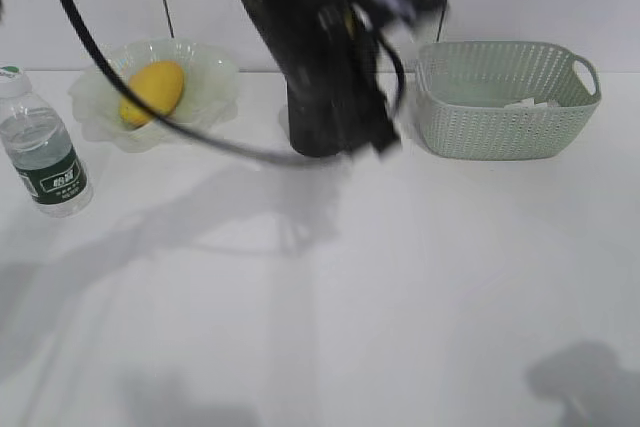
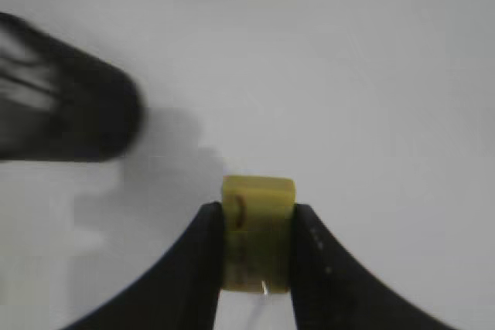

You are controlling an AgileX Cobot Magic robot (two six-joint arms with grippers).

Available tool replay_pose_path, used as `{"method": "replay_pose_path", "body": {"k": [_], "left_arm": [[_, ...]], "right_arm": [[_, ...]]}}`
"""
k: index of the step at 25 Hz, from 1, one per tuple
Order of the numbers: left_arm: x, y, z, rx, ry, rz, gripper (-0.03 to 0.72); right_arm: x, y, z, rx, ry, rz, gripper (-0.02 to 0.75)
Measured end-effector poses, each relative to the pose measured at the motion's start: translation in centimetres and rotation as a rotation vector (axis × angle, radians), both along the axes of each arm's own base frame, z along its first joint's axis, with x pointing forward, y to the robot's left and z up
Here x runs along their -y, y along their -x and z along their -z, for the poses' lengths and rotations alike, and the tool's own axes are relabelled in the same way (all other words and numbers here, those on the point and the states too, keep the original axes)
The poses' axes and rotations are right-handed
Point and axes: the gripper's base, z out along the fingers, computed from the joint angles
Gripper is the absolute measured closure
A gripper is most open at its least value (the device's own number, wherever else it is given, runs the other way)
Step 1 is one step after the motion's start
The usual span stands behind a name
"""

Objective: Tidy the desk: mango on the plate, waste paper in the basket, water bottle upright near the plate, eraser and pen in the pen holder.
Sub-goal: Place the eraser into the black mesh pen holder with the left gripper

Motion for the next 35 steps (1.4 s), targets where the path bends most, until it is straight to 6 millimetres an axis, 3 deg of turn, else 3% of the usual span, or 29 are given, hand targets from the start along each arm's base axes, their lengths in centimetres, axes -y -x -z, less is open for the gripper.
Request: {"method": "replay_pose_path", "body": {"k": [5, 9, 14, 18, 23, 32, 35], "left_arm": [[-2.7, -4.8, -3.7, 0.116, 0.151, -0.145, 0.480], [-5.4, -8.0, -4.6, 0.153, 0.267, -0.269, 0.480], [-7.2, -11.1, -2.4, 0.134, 0.347, -0.368, 0.480], [-6.7, -12.2, 0.0, 0.128, 0.366, -0.379, 0.480], [-5.9, -13.3, 2.7, 0.124, 0.384, -0.385, 0.480], [-5.2, -14.3, 5.0, 0.133, 0.440, -0.403, 0.480], [-5.2, -14.3, 5.5, 0.123, 0.435, -0.406, 0.414]], "right_arm": [[0.0, 0.0, 0.0, 0.000, 0.001, 0.000, 0.241], [0.0, 0.0, 0.0, 0.000, 0.001, 0.000, 0.241], [0.0, 0.0, 0.0, 0.000, 0.001, 0.000, 0.241], [0.0, 0.0, 0.0, 0.000, 0.001, 0.000, 0.241], [0.0, 0.0, 0.0, 0.000, 0.001, 0.000, 0.242], [0.0, 0.0, 0.0, 0.001, 0.002, 0.001, 0.242], [0.0, 0.0, 0.0, 0.001, 0.002, 0.001, 0.241]]}}
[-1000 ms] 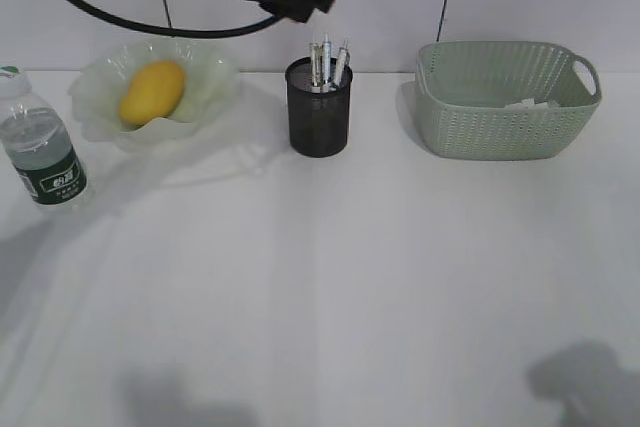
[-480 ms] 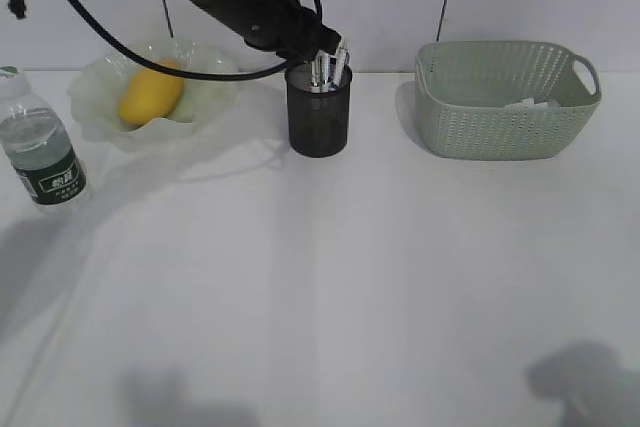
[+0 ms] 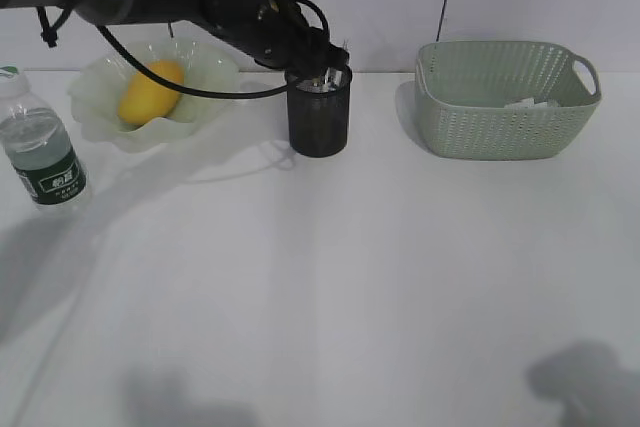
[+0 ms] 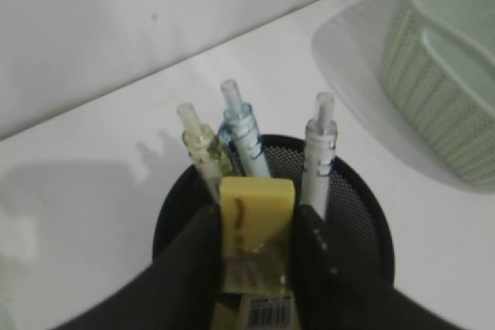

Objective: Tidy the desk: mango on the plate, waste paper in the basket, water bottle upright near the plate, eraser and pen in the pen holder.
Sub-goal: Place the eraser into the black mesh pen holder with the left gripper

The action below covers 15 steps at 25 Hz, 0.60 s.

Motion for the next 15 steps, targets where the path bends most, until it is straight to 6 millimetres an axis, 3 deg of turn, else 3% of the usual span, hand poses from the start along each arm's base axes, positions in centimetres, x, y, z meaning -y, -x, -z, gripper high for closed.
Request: {"method": "replay_pose_path", "body": {"k": [3, 8, 11, 15], "left_arm": [[0.0, 0.0, 0.0, 0.004, 0.003, 0.000, 0.312], [0.0, 0.0, -0.5, 0.012, 0.007, 0.000, 0.263], [-0.2, 0.3, -1.9, 0.030, 0.018, 0.000, 0.258], [-0.8, 1.4, -5.3, 0.032, 0.022, 0.005, 0.256]], "right_arm": [[0.0, 0.0, 0.0, 0.000, 0.001, 0.000, 0.241], [0.0, 0.0, 0.0, 0.001, 0.000, 0.000, 0.241], [0.0, 0.0, 0.0, 0.001, 0.000, 0.000, 0.241], [0.0, 0.0, 0.0, 0.000, 0.000, 0.001, 0.243]]}}
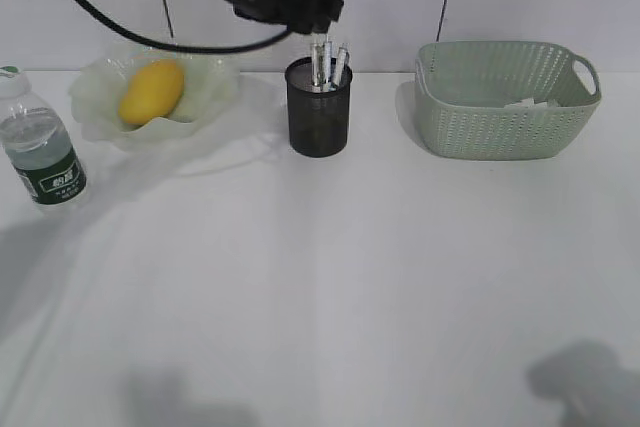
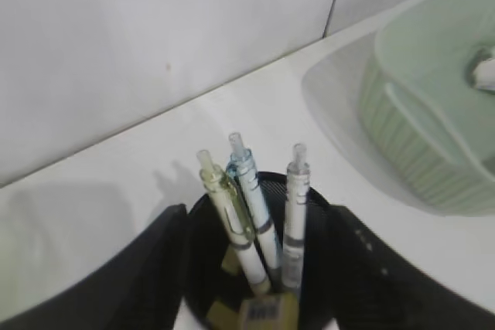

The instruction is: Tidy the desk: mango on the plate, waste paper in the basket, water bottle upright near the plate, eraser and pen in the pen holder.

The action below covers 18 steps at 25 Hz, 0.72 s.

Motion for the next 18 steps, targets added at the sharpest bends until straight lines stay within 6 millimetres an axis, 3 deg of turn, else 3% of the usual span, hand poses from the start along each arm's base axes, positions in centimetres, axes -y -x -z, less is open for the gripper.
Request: {"method": "replay_pose_path", "body": {"k": [6, 13, 18], "left_arm": [[-2.1, 3.4, -5.3, -0.089, -0.089, 0.020, 0.256], [-5.9, 8.8, -10.0, -0.297, -0.276, 0.026, 0.256], [-8.0, 11.9, -13.8, -0.259, -0.261, -0.001, 0.259]], "right_arm": [[0.0, 0.0, 0.0, 0.000, 0.000, 0.000, 0.243], [0.0, 0.0, 0.0, 0.000, 0.001, -0.001, 0.242], [0.0, 0.0, 0.0, 0.001, 0.000, -0.003, 0.242]]}}
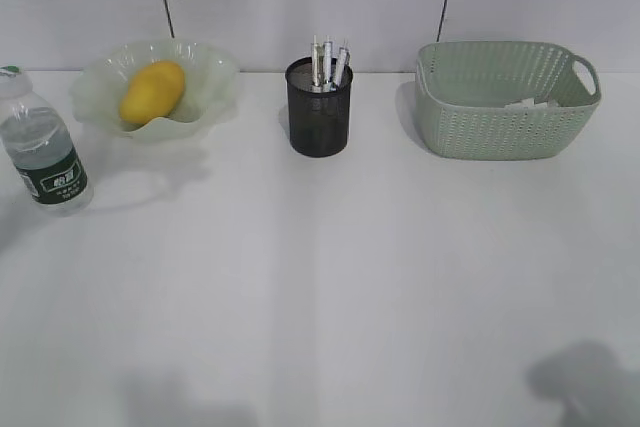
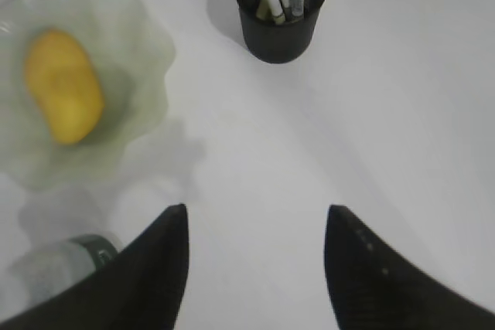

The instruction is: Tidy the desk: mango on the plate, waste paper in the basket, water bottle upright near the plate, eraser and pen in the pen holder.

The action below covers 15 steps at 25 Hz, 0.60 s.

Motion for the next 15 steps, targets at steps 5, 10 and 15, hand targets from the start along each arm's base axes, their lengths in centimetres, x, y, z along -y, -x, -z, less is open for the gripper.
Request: {"method": "replay_pose_path", "body": {"k": [5, 10, 15], "left_arm": [[-2.6, 4.1, -2.0, 0.034, 0.033, -0.024, 0.259], [-5.4, 8.7, -0.4, -0.010, 0.006, -0.026, 0.259], [-8.7, 14.0, 2.1, -0.037, -0.016, -0.028, 0.259]], "right_arm": [[-0.2, 0.1, 0.0, 0.001, 0.000, -0.036, 0.242], [-0.4, 0.1, 0.0, 0.004, -0.002, -0.061, 0.242], [-0.4, 0.1, 0.0, 0.006, -0.004, -0.064, 0.242]]}}
